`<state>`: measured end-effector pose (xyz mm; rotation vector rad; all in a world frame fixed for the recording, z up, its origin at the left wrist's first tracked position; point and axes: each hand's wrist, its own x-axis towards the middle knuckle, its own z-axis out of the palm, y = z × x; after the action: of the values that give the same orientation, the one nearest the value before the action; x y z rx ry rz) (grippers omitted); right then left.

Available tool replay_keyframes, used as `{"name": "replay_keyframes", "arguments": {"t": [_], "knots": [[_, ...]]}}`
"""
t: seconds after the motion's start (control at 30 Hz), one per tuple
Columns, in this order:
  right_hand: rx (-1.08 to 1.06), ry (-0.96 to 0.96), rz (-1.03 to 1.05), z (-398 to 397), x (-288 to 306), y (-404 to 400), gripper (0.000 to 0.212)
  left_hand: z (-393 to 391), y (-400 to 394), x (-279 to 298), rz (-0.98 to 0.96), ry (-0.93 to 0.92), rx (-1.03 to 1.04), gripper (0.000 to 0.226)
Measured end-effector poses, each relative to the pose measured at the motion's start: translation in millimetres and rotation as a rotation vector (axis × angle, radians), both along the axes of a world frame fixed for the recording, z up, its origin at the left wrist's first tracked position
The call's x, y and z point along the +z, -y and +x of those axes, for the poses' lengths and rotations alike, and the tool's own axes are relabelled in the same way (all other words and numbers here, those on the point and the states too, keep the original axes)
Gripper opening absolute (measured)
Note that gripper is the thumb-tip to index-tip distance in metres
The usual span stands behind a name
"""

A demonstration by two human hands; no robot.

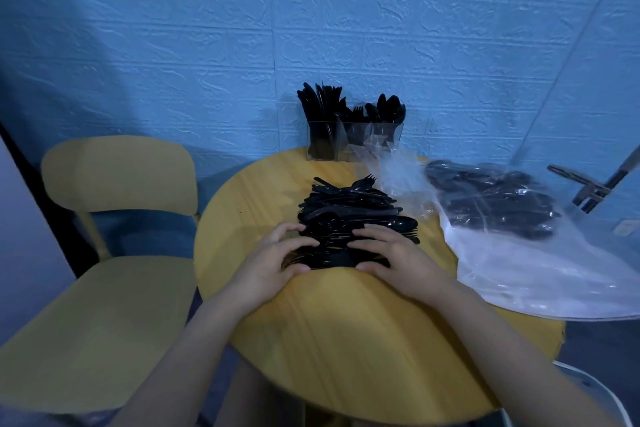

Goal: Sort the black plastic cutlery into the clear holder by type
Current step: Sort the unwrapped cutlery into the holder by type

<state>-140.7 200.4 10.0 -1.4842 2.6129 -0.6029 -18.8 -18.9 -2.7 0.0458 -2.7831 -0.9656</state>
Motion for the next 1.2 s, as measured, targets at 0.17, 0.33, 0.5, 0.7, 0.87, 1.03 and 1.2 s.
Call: {"name": "replay_keyframes", "arguments": {"t": [0.17,0.33,0.5,0.7,0.87,1.03,1.2], "knots": [[-0.037,0.013,0.014,-14,2,13,0.044,-21,11,0,0.014,-0.003,0.039,0.040],[-0.077,0.013,0.024,-25,3,27,0.043,-42,20,3,0.029,-0.004,0.073,0.040],[-0.113,-0.009,0.004,-30,1,34,0.044,-50,22,2,0.140,-0.071,0.084,0.042],[-0.113,0.029,-0.135,-25,2,29,0.051,-48,25,-1,0.264,-0.138,0.110,0.048],[-0.310,-0.107,-0.295,-48,16,36,0.026,-49,26,-7,0.219,-0.108,0.137,0.047],[-0.347,-0.185,-0.088,-66,24,63,0.024,-44,25,-6,0.257,-0.130,0.124,0.047],[-0.371,-0.058,0.055,-78,32,79,0.013,-43,26,-7,0.301,-0.203,0.131,0.035]]}}
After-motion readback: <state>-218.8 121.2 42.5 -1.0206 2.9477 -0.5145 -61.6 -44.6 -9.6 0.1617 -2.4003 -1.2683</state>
